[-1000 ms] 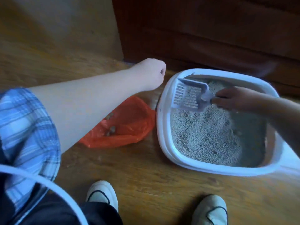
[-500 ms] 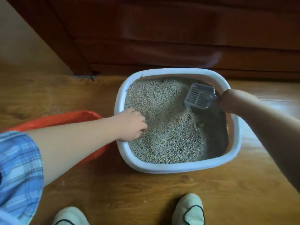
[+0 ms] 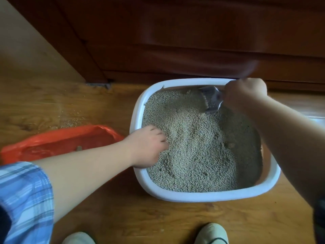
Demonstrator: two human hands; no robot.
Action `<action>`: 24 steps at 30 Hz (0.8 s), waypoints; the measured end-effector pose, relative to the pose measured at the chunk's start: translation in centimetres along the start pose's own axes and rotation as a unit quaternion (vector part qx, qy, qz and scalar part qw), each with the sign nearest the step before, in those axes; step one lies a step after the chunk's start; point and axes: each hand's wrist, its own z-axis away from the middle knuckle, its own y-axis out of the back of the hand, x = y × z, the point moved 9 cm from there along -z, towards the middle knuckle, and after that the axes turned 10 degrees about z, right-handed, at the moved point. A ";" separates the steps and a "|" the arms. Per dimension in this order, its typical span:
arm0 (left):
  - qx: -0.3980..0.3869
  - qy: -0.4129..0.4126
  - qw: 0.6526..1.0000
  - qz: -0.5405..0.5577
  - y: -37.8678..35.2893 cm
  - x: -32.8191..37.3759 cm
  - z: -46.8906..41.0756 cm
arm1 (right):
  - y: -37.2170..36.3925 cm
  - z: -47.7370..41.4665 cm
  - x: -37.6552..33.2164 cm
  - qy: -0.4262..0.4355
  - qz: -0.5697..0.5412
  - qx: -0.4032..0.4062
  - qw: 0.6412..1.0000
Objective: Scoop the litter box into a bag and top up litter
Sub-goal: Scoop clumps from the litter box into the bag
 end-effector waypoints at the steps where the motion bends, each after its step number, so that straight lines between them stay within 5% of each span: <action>1: 0.001 0.001 1.000 0.008 0.0 0.0 0.0 | 0.1 -0.6 -0.4 0.012 -0.005 -0.001 1.000; 24: -0.054 0.039 0.998 0.023 0.1 -0.2 0.0 | -2.8 -1.5 -9.3 0.192 -0.237 -0.043 0.951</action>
